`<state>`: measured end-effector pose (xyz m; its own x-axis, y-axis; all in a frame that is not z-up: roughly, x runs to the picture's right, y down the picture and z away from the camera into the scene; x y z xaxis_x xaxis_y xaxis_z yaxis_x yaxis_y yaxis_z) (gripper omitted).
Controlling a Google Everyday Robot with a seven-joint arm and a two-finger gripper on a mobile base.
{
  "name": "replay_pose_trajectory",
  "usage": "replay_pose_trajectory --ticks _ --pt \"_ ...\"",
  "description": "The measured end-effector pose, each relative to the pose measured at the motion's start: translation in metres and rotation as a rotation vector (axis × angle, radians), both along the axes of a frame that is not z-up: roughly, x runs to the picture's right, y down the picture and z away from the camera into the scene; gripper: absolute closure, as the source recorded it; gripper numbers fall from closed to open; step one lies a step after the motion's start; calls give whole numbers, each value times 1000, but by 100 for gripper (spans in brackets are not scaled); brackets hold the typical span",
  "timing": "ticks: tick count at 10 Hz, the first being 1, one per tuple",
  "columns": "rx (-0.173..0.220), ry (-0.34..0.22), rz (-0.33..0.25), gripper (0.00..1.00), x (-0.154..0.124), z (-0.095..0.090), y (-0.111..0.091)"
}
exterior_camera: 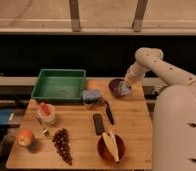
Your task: Wipe purple bowl with towel
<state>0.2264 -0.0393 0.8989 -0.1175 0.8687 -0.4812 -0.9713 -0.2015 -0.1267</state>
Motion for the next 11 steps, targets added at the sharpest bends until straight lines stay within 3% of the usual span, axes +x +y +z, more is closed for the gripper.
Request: replay_pose_trajectory --ticks 3,6,8,11 --pt "-15 17 -22 100 -9 31 -16" --pt "-36 -4 -55 100 -31 48 -17" --pt "-43 -47 -76 100 -50 43 -9" --pt "-48 -111 -90 100 -69 18 14"
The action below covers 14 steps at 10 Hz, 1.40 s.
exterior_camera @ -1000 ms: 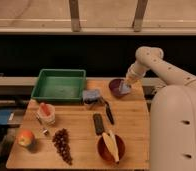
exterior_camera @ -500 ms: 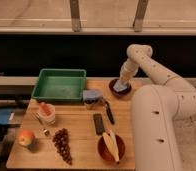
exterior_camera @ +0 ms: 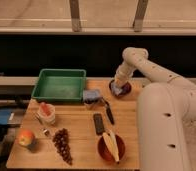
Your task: Wipe purple bowl with towel
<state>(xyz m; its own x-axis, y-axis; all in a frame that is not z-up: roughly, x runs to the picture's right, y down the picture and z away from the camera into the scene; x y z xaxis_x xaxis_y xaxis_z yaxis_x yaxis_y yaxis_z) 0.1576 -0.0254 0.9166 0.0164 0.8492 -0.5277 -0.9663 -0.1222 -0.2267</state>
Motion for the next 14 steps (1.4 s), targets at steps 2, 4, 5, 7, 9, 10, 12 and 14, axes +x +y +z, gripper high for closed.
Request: replay_pose_trajectory --ticks 2,4,5,7,9,10,12,14 --pt "5 -2 -12 100 5 -16 8" --pt "13 48 -20 100 23 -24 12" --pt "18 88 -12 100 38 -25 11" --pt "33 157 0 100 58 -17 -2" --pt "41 208 -1 100 71 -1 -20" --pt "48 219 -6 100 70 5 -28" --pt "47 219 -23 100 54 17 -37" --pt "43 176 -58 100 23 29 -39"
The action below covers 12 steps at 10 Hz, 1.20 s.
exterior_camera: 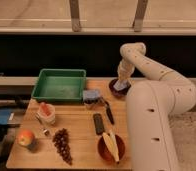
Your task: Wipe purple bowl with towel
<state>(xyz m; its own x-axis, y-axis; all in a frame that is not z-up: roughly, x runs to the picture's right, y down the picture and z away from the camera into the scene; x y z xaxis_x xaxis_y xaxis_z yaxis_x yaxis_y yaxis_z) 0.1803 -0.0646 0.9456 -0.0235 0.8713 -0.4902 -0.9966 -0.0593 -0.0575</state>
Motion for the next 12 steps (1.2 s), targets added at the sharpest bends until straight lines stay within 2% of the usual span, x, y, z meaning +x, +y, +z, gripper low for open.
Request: replay_pose_trajectory --ticks 2,5,6,8,10,12 --pt "-2 -56 -32 100 -22 -9 11" --pt "37 -102 -41 100 -40 -46 37" --pt "49 -95 -37 100 -39 -57 43" --pt "65 -53 -33 100 -31 -66 51" --pt "81 -1 -30 100 -17 -61 43" --pt "90 47 -14 100 7 -40 23"
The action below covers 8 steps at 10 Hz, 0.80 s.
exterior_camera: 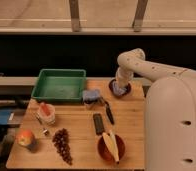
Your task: Wipe purple bowl with towel
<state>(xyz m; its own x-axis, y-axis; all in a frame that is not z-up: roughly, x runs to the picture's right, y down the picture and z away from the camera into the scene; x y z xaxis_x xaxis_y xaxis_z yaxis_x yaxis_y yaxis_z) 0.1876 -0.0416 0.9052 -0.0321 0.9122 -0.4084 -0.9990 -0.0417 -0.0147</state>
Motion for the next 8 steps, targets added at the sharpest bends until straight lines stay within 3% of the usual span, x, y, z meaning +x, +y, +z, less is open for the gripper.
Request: replay_pose_trajectory --ticks 2,4,6,8 --pt "7 20 7 100 14 23 -24" --pt "6 6 -5 100 7 40 -40" --pt "1 -30 -29 100 -8 46 -42" --pt "-3 -64 -51 100 -25 37 -31"
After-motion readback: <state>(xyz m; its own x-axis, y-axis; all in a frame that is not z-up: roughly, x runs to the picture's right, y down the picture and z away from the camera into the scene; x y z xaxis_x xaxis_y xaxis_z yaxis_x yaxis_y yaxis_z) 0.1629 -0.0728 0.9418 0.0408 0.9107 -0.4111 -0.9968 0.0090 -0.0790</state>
